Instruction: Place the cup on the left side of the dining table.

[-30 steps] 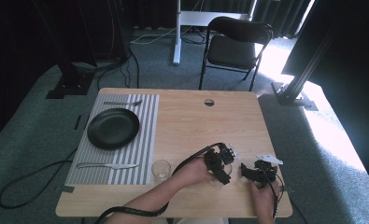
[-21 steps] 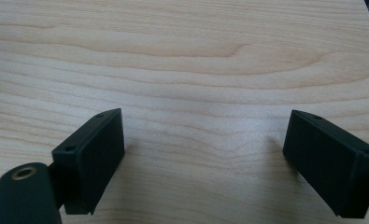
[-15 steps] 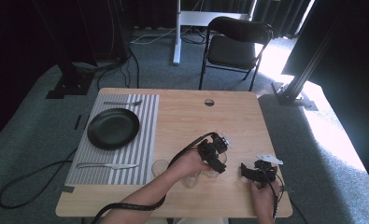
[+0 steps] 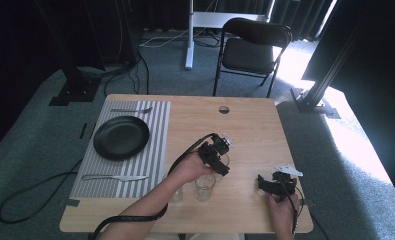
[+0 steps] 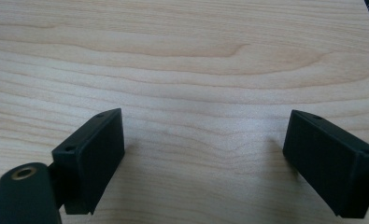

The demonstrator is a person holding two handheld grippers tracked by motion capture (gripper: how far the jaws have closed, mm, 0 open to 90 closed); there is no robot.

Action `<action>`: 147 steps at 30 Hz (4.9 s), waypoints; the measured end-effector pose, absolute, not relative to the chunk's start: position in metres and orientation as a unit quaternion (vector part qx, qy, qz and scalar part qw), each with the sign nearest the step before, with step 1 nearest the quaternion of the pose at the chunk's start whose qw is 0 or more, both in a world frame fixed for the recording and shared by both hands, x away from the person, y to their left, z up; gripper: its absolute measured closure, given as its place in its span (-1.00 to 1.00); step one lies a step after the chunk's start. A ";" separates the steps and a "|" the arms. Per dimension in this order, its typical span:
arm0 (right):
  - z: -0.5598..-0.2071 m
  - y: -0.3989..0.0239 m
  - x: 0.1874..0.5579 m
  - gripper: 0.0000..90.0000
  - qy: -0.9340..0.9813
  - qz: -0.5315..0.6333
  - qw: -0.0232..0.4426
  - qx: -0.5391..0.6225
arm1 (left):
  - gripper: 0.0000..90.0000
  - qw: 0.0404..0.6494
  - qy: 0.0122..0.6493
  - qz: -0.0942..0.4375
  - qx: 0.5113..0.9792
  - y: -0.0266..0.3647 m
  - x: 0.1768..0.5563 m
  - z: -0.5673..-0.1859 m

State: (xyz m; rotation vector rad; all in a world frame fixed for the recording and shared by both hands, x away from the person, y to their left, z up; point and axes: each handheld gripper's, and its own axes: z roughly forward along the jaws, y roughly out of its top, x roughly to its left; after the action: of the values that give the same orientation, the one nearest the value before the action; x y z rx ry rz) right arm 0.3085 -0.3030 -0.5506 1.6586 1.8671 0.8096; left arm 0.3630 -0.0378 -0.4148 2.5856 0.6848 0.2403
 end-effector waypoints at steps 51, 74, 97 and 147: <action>-0.551 -0.303 0.308 -0.73 0.688 0.298 0.255 0.611 | -0.36 0.213 0.394 0.128 0.885 0.128 0.384 -0.410; -0.551 -0.303 0.308 -0.73 0.688 0.297 0.255 0.611 | -0.36 0.203 0.449 0.132 0.860 0.179 0.389 -0.427; -0.551 -0.303 0.308 -0.73 0.688 0.297 0.255 0.611 | -0.36 0.209 0.457 0.120 0.856 0.203 0.395 -0.435; -0.551 -0.303 0.308 -0.73 0.688 0.297 0.255 0.611 | -0.98 0.256 0.498 0.158 0.813 0.217 0.364 -0.462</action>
State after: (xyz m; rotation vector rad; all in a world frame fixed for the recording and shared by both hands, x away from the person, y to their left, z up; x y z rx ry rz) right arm 0.3082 -0.3029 -0.5506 1.6581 1.8683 0.8076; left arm 0.3643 0.2172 -0.4615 2.2068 1.3524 0.4297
